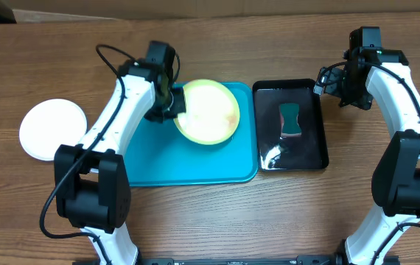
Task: Clean dirty plates on tray and stack at the side
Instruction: 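Lift the yellow plate off the teal tray with the left gripper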
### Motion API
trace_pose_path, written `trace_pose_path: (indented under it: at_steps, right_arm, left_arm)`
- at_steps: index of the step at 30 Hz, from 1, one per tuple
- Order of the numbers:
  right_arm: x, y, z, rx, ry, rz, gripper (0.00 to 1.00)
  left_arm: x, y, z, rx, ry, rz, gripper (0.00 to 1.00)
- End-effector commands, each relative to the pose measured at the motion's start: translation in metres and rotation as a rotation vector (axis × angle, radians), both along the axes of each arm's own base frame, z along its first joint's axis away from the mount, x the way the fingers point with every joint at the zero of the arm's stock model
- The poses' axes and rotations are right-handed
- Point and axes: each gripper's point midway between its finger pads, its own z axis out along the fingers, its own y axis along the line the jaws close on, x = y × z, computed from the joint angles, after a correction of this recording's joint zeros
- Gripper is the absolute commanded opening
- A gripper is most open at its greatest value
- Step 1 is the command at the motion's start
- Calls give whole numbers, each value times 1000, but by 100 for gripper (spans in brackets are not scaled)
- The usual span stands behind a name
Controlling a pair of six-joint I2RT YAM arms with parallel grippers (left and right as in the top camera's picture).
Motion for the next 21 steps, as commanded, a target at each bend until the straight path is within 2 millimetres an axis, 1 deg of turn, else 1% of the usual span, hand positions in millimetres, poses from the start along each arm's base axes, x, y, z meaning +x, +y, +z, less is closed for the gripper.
trace_pose_path:
  at_steps: [1,5,11,13,16,21]
  right_arm:
    - [5,-1,8,6,-26,-13,100]
    - [5,-1,8,6,-26,-13,100]
    - [5,-1,8,6,-26,-13,100]
    - [5,-1,8,6,-26,-13,100]
    - [5,-1,8,6,-26,-13,100]
    - [5,-1,8,6,-26,-13,100]
  left_arm:
    - [19,-2,26,-9,-69,-30,4]
    - [27,-13,45,-48,-107,-44,4]
    - [26,-38,49,-73,-126,-89,4]
    - [26,-49,50,-79,-139,-110,4]
    - [26,-70,53,-88,-169,-150,4]
    - [26,-101,57,-39,-239,-197,4]
